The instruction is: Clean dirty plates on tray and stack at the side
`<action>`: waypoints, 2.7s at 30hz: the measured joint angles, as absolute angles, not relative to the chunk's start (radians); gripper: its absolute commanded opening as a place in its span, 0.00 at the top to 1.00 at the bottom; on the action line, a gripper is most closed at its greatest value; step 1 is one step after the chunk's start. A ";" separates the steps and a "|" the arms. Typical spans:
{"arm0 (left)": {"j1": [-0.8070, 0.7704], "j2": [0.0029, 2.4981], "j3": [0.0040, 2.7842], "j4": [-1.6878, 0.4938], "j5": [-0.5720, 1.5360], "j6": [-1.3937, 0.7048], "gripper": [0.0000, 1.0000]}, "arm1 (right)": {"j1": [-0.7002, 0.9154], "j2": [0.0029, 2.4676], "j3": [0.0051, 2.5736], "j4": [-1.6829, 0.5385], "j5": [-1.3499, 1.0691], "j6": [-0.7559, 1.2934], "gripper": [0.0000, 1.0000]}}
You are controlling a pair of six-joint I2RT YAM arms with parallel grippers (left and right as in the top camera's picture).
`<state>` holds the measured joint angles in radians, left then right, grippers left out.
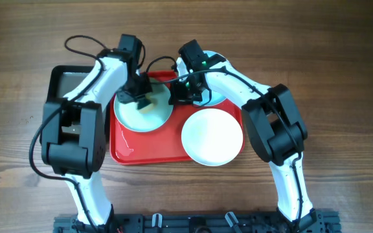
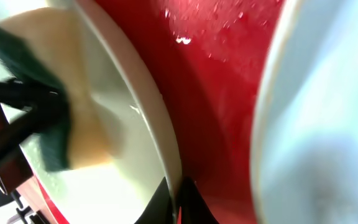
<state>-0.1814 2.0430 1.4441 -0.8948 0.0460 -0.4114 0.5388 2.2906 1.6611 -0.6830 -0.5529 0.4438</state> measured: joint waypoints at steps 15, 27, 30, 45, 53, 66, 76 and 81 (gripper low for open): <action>-0.049 1.923 1.560 -0.988 -0.048 -0.426 0.96 | 0.545 2.226 1.660 -0.782 -0.392 0.444 0.96; -0.030 1.922 1.560 -0.987 -0.047 -0.426 0.96 | 0.546 1.971 1.660 -0.860 -0.018 0.421 0.96; -0.030 1.922 1.560 -0.986 -0.047 -0.426 0.96 | 0.560 1.952 1.660 -0.879 0.072 0.420 0.95; -0.030 1.922 1.560 -0.984 -0.048 -0.426 0.96 | 0.896 1.922 1.660 -0.936 0.743 0.394 0.96; -0.030 1.922 1.560 -0.984 -0.047 -0.426 0.96 | 1.023 1.922 1.660 -0.936 1.045 0.368 0.96; -0.030 1.922 1.560 -0.981 -0.048 -0.426 0.96 | 1.023 1.920 1.660 -0.966 1.094 0.342 0.96; -0.030 1.922 1.560 -0.972 -0.048 -0.426 0.96 | 1.023 1.920 1.660 -0.969 1.092 0.344 0.96; -0.030 1.923 1.560 -0.971 -0.048 -0.426 0.96 | 1.023 1.920 1.660 -0.969 1.037 0.347 0.96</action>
<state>-0.0303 1.9228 1.5597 -0.9714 -0.0479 -0.4255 1.0233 1.9202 1.6600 -0.9688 1.0370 0.3466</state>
